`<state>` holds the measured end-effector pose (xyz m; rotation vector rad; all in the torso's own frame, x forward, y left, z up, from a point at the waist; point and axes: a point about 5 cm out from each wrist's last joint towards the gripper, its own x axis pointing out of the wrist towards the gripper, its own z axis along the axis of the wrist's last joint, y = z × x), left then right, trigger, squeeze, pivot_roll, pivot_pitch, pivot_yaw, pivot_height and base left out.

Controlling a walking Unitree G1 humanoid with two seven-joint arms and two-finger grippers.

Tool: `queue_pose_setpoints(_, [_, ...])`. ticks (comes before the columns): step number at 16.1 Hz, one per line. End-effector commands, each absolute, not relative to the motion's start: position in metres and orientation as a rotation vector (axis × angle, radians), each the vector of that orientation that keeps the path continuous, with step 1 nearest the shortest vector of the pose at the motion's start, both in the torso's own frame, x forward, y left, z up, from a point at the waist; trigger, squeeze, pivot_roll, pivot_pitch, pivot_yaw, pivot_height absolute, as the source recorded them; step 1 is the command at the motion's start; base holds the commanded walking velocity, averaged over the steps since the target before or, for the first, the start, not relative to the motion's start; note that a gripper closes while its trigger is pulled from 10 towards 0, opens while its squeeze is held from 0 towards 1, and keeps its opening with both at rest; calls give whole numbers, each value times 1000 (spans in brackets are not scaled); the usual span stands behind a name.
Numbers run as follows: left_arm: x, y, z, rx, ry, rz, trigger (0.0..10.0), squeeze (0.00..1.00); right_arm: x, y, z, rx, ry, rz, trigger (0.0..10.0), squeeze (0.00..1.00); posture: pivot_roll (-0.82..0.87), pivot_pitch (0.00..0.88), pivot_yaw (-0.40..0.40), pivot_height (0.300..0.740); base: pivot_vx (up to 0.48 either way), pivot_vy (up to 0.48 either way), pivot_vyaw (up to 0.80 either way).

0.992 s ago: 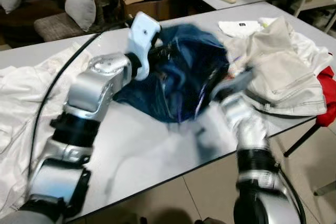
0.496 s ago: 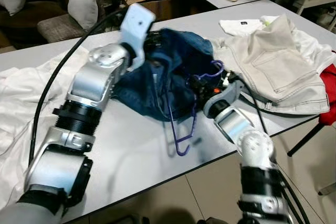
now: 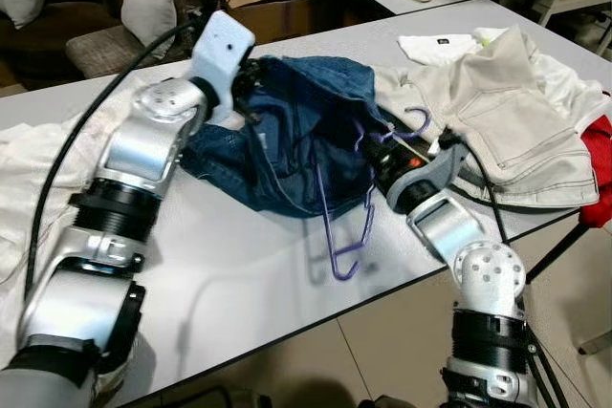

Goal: Hang hanger

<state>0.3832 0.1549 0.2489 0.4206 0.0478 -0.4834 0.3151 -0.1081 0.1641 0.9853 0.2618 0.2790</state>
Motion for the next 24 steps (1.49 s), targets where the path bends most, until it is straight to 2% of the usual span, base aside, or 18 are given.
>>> queue_pose_setpoints(1, [380,159,248,441,69,-509,0,0,322,-112,167,994,231,274,10000,0,-91,0,33,740,0,0,0])
queue_pose_setpoints(5, [366,175,238,507,176,-620,0,0,349,-118,165,1034,218,265,10000,0,-61,0,13,740,0,0,0])
queue_pose_setpoints(6, [354,186,230,548,276,-701,0,0,366,-117,174,1050,195,275,10000,0,-40,0,3,740,0,0,0])
queue_pose_setpoints(10, [330,197,230,542,402,-834,0,0,390,-96,210,1055,128,416,10000,0,15,0,-11,740,0,0,0])
queue_pose_setpoints(13, [322,171,247,331,341,-938,0,0,394,-92,207,1044,133,428,10000,0,17,0,5,740,0,0,0])
queue_pose_setpoints(16, [315,143,261,139,306,-1093,0,0,396,-100,195,1081,131,373,10000,0,2,0,41,740,0,0,0])
queue_pose_setpoints(18, [306,119,275,-28,303,-1263,0,0,399,-109,189,1169,88,303,10000,0,-7,0,64,740,0,0,0])
queue_pose_setpoints(22, [311,108,284,-179,305,-1262,0,0,400,-121,185,1334,-9,183,10000,0,-9,0,73,740,0,0,0])
queue_pose_setpoints(23, [332,111,284,-225,265,-1070,0,0,394,-111,175,1378,-31,103,10000,0,-17,0,77,740,0,0,0])
queue_pose_setpoints(24, [339,111,283,-234,249,-1013,0,0,390,-101,170,1379,-9,95,10000,0,-22,0,79,740,0,0,0])
